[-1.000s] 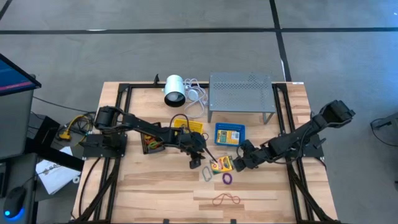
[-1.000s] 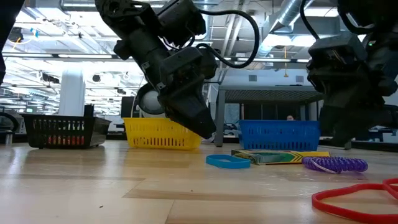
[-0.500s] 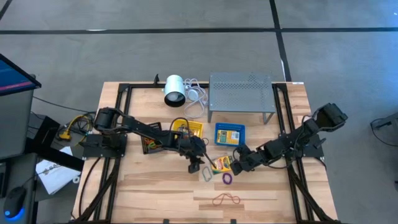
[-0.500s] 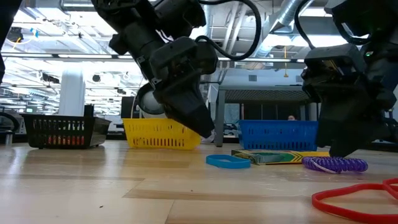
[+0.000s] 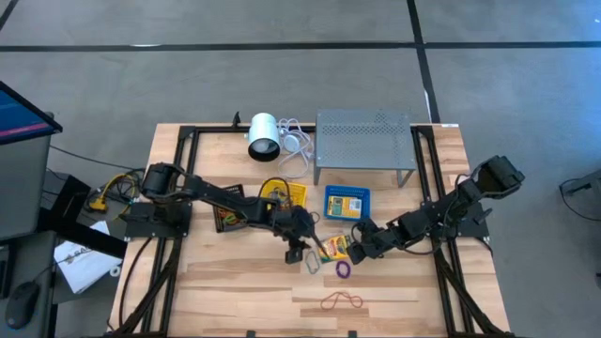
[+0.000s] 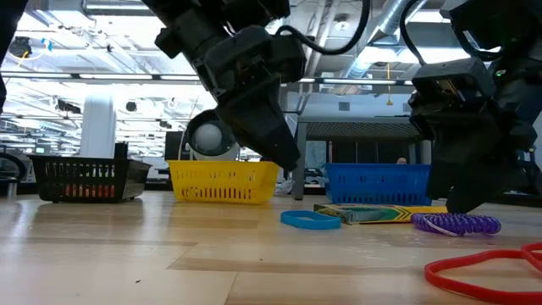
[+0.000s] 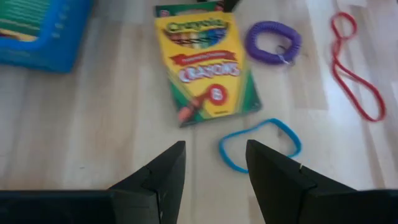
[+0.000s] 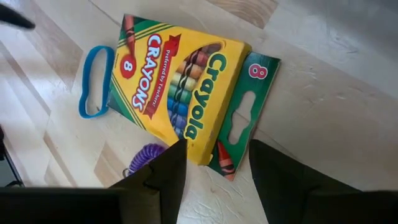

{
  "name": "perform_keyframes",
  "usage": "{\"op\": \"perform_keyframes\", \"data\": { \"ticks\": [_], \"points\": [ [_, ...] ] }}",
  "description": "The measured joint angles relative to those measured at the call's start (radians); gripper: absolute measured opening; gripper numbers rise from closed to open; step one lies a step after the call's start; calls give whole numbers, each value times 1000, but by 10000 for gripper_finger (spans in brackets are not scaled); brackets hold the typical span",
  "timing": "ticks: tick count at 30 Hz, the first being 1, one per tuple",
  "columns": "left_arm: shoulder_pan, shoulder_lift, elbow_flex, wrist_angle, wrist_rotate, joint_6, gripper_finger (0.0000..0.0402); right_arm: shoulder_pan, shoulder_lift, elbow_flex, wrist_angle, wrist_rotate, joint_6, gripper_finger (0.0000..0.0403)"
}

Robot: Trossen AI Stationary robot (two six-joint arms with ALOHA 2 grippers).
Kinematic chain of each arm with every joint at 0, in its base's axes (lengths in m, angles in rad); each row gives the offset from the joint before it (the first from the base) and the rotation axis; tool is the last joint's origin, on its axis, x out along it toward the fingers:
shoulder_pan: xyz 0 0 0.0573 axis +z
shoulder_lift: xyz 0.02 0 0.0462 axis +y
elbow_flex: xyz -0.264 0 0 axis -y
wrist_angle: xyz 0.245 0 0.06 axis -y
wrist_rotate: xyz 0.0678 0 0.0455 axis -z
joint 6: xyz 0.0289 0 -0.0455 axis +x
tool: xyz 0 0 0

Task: Pick & Place Office Desk Supplies
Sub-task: Put the crayon box into the blue bin

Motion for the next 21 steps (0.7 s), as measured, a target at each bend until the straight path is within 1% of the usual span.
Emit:
{"op": "perform_keyframes", "data": {
  "ticks": [3, 8, 10, 14, 16, 21],
  "points": [
    [-27, 0, 0, 0, -42, 21, 165, 0, 0, 0, 0, 0, -3, 170],
    [-71, 4, 0, 11, -159, 117, 165, 0, 0, 0, 8, 0, -6, 169],
    [-75, 5, 0, 16, -188, 140, 165, 0, 0, 0, 18, 0, -6, 170],
    [-69, 25, 0, 34, -210, 174, 160, -1, 0, 0, 39, 1, -6, 170],
    [-68, 44, 2, 69, -213, 187, 156, -1, 0, 0, 34, 1, -6, 169],
    [-68, 90, 1, 60, -210, 194, 149, -1, 2, -1, 23, -1, -2, 169]
  ]
}}
